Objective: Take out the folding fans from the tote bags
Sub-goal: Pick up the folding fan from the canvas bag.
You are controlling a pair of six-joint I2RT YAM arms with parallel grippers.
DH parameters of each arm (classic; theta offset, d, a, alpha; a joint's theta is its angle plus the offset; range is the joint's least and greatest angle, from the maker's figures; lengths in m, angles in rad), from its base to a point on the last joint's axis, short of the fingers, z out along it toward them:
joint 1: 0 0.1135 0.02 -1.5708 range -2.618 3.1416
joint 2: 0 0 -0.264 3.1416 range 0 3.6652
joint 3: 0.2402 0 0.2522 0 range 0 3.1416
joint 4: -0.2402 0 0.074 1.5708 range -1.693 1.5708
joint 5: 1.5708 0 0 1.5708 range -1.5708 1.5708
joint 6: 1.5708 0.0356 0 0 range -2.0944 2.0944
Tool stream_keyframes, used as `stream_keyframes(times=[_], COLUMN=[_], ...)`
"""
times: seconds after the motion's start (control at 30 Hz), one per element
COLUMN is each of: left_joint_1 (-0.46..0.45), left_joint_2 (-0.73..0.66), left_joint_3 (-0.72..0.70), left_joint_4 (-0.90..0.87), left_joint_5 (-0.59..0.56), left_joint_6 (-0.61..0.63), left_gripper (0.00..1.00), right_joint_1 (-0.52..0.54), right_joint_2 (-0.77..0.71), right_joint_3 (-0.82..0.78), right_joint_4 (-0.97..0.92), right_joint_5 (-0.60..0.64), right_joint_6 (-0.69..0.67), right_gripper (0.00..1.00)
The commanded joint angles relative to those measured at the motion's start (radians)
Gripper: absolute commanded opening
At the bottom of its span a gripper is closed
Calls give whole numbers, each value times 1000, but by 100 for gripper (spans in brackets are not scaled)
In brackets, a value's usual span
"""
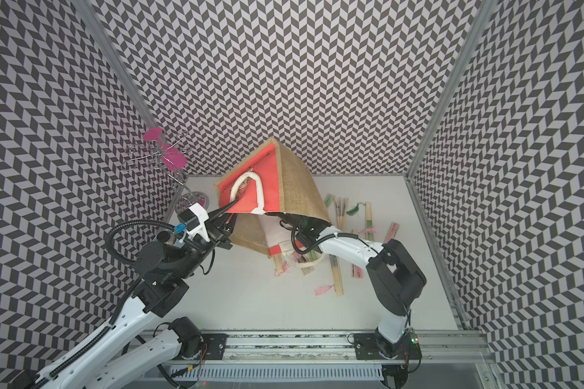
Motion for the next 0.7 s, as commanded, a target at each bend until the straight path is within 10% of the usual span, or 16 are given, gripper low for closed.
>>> stream_keyframes(times=[0.0,0.67], left_joint_1=[5,5], left_joint_2=[-12,-49], left_joint_3=[15,-21], left_joint_4=[99,90], left_joint_5=[-82,-146], left_joint_6=[5,17], left_gripper=[0,0], right_joint_1=[-12,-29], right_joint_2=[-52,-26], right_joint_3=[-4,-11], right_joint_4=[117,81], right_joint_5=[-19,20], right_joint_6=[-19,14], right_gripper=[35,7])
